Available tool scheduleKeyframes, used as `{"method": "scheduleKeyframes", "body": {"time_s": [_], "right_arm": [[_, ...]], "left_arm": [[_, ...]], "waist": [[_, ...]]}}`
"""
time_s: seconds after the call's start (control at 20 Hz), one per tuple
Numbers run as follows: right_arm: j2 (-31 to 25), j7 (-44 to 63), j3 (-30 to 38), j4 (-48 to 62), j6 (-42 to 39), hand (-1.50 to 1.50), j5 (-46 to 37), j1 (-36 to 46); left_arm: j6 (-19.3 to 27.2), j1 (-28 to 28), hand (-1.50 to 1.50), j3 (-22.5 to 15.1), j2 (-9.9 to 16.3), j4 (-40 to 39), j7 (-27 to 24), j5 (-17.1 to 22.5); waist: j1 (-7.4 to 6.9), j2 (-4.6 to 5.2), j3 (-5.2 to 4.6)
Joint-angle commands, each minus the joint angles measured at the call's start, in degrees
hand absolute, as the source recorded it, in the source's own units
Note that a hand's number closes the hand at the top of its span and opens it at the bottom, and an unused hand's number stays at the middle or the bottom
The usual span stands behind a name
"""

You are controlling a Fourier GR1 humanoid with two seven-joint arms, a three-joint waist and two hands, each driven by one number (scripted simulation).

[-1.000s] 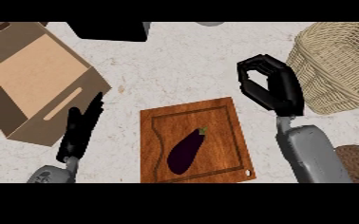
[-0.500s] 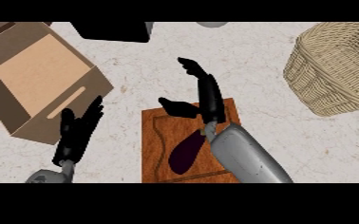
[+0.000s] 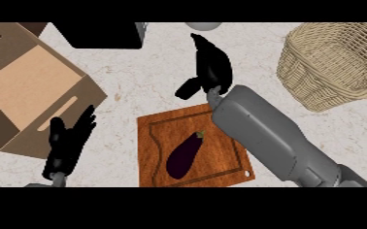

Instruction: Pick the eggplant from the cutting board and place it in the basket

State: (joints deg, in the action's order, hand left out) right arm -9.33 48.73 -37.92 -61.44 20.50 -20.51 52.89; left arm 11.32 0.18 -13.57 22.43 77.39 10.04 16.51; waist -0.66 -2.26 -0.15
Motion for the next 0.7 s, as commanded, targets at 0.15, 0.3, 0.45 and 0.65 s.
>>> {"method": "scheduleKeyframes", "body": {"time_s": [0.15,0.3,0.45,0.65], "right_arm": [[-0.80,21.11,1.54,-4.71,-25.21,-1.50,7.72,15.05],[0.90,27.61,3.56,-5.74,-31.97,-1.50,14.84,16.62],[-1.29,30.53,5.65,-6.33,-37.99,-1.50,20.89,19.62],[-3.39,33.86,5.25,-8.11,-40.76,-1.50,26.50,21.04]], "left_arm": [[-0.61,4.84,0.00,-0.22,-0.17,-2.60,0.84,0.79],[-0.70,5.40,0.00,-0.21,0.24,-0.41,0.86,0.77],[0.18,4.43,0.00,1.72,0.37,-1.49,1.44,1.49],[-0.61,5.68,0.00,1.25,0.68,-0.61,2.04,1.59]], "waist": [[1.36,0.41,-0.21],[1.51,0.37,-0.08],[2.34,0.73,-0.06],[2.97,0.71,0.00]]}}
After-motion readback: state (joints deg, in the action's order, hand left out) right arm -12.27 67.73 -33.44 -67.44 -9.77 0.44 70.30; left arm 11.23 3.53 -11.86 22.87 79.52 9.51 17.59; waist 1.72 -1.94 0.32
